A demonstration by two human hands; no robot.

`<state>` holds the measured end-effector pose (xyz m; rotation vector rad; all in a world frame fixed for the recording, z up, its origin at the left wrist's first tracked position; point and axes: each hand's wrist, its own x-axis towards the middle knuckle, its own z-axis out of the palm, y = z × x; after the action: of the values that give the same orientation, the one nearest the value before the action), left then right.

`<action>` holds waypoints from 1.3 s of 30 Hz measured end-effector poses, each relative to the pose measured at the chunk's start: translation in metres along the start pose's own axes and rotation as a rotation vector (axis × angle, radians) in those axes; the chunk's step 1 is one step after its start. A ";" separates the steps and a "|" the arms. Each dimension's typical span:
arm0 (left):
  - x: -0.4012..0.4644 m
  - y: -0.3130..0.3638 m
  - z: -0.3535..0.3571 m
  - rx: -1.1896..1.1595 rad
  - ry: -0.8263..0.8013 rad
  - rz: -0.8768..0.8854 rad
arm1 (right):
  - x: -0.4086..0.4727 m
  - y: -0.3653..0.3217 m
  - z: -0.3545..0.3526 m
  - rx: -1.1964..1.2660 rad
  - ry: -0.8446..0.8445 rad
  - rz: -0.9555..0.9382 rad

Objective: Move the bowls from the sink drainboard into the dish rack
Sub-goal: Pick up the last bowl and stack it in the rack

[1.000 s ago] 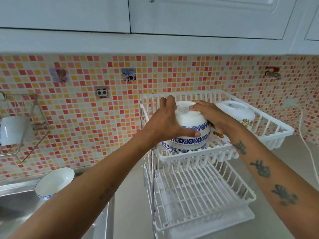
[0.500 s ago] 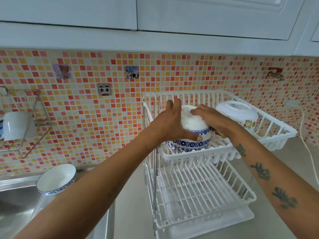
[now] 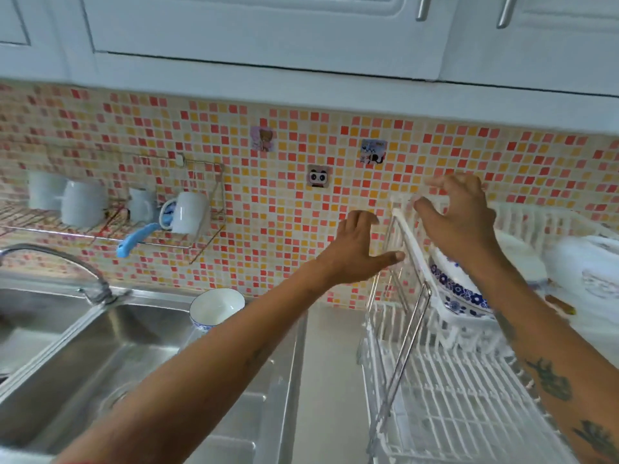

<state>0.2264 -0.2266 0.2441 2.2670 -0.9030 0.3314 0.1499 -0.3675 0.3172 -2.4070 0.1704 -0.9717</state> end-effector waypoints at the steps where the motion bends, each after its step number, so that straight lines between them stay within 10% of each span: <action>1: -0.007 -0.016 -0.006 0.017 -0.041 -0.060 | -0.001 -0.012 0.009 0.044 -0.030 -0.023; 14: -0.137 -0.222 -0.078 -0.083 -0.147 -0.790 | -0.023 -0.128 0.181 0.218 -0.630 -0.111; 27: -0.196 -0.358 -0.062 -0.593 -0.006 -1.196 | -0.056 -0.092 0.401 0.084 -1.134 0.366; 39: -0.165 -0.401 -0.013 -1.207 0.305 -1.419 | -0.081 -0.062 0.504 0.275 -1.138 0.893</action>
<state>0.3807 0.0828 -0.0173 1.1525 0.6590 -0.4210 0.4256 -0.0737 -0.0015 -1.9158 0.5504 0.7215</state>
